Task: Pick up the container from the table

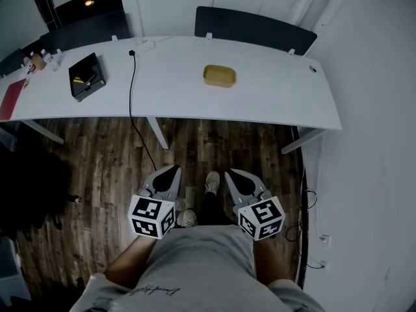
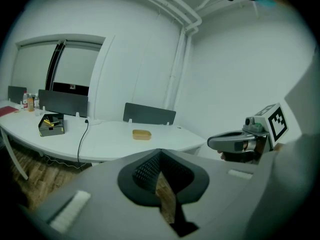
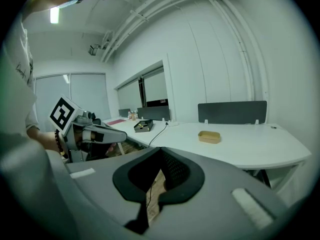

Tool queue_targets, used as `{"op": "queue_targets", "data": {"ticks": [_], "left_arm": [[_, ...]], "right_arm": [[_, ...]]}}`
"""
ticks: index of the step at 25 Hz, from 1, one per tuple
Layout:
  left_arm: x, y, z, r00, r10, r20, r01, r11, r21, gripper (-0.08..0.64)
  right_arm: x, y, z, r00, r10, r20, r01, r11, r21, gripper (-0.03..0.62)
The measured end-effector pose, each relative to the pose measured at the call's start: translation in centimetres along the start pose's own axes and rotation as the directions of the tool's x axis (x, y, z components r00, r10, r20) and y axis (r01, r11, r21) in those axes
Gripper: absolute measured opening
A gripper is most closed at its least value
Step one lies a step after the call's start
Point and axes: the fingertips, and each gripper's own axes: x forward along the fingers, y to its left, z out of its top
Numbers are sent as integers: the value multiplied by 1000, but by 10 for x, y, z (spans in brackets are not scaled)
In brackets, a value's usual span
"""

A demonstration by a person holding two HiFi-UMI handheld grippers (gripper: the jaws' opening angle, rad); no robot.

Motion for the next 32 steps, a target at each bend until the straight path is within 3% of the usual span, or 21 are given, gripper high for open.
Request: {"op": "queue_targets", "data": {"ticks": [10, 32], "left_arm": [[18, 22, 16, 999, 5, 32, -5, 1000, 7, 0], [84, 46, 18, 1000, -3, -8, 3, 1000, 5, 0]], "right_arm": [[24, -9, 10, 1000, 0, 19, 0, 1000, -13, 15], [74, -65, 7, 1000, -15, 15, 15, 999, 41, 15]]}}
